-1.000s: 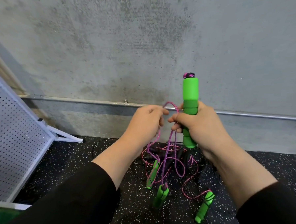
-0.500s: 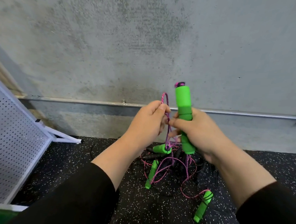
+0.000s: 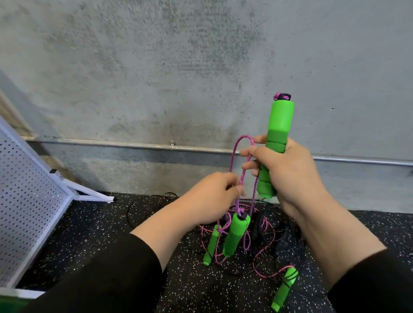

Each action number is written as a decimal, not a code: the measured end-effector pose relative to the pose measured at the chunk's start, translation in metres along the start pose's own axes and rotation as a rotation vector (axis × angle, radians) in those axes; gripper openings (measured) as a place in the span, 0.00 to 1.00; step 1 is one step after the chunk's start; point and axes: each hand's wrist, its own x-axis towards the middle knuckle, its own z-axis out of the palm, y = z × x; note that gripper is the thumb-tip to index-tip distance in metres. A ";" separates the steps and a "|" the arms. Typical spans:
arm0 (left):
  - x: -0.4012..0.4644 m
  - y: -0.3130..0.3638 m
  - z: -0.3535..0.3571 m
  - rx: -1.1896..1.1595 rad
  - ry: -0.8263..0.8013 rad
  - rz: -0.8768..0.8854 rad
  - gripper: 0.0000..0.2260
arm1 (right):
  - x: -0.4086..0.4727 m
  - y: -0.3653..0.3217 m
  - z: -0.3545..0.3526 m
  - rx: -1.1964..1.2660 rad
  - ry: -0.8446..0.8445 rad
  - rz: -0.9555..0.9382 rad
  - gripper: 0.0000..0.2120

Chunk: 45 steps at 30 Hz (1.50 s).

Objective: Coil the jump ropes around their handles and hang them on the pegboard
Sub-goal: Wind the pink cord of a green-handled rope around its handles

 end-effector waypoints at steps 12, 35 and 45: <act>0.004 0.008 -0.011 -0.635 0.368 -0.031 0.09 | -0.006 0.014 0.006 -0.324 -0.184 0.029 0.07; 0.004 0.000 0.001 -1.040 0.194 -0.295 0.08 | 0.003 0.001 -0.023 -0.485 -0.187 0.098 0.09; 0.003 0.001 -0.006 -1.156 0.294 -0.219 0.13 | -0.009 0.009 -0.009 -0.466 -0.324 0.131 0.07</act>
